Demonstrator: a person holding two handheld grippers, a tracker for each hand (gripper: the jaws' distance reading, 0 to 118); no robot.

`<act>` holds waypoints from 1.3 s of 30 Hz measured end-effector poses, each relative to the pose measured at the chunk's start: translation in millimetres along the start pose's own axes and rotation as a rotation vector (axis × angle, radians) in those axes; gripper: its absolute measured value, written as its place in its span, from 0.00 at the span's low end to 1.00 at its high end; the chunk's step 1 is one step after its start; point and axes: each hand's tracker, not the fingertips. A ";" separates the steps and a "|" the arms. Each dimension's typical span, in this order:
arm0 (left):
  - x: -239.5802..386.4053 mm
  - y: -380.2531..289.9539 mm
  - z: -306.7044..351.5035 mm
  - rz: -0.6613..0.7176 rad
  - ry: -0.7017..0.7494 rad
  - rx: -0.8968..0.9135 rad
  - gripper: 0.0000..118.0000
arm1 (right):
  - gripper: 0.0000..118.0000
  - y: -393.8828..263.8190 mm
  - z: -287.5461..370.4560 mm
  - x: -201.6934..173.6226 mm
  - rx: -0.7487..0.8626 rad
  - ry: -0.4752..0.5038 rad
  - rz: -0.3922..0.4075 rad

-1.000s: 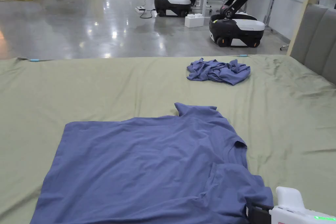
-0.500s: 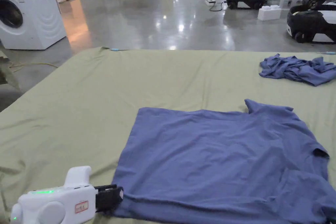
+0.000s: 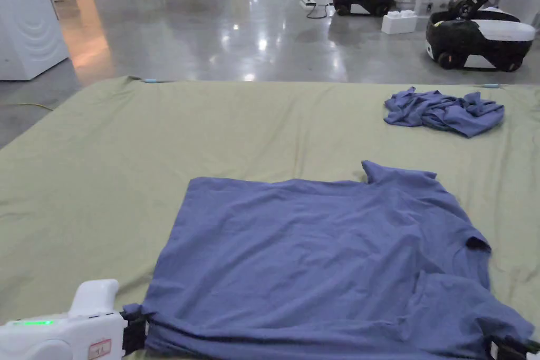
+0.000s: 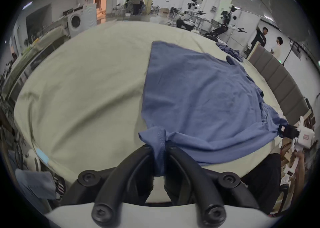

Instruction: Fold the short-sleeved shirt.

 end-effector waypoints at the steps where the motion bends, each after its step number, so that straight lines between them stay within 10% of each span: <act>1: -0.7 10.5 -1.8 0.006 -0.005 0.010 0.08 | 0.11 9.6 -4.7 3.2 -0.008 0.004 -0.004; 13: -3.5 97.5 -92.4 0.129 0.032 0.006 0.10 | 0.15 119.3 -121.9 18.4 -0.255 0.012 -0.151; 16: -4.3 98.1 -101.7 0.133 0.062 -0.006 0.71 | 0.61 122.0 -126.0 21.2 -0.256 -0.017 -0.159; 17: -7.2 98.0 -98.8 0.140 0.054 -0.006 0.71 | 0.70 120.9 -118.7 24.2 -0.247 -0.016 -0.161; 21: -10.8 85.1 -20.5 0.195 -0.089 0.271 0.71 | 0.70 113.9 -31.9 27.9 0.052 0.013 -0.120; 25: 17.1 37.9 79.1 0.040 -0.131 0.559 0.71 | 0.70 53.3 79.2 5.7 0.551 -0.155 0.038; 27: 35.7 14.6 107.7 0.015 -0.070 0.563 0.65 | 0.62 20.4 111.1 -3.9 0.602 -0.097 0.106; 29: 47.8 -4.4 122.3 -0.033 -0.046 0.571 0.00 | 0.03 3.4 120.8 -19.4 0.571 -0.093 0.115; 39: 63.2 -25.2 124.8 -0.033 -0.052 0.551 0.00 | 0.08 8.1 97.3 -25.8 0.436 -0.042 0.035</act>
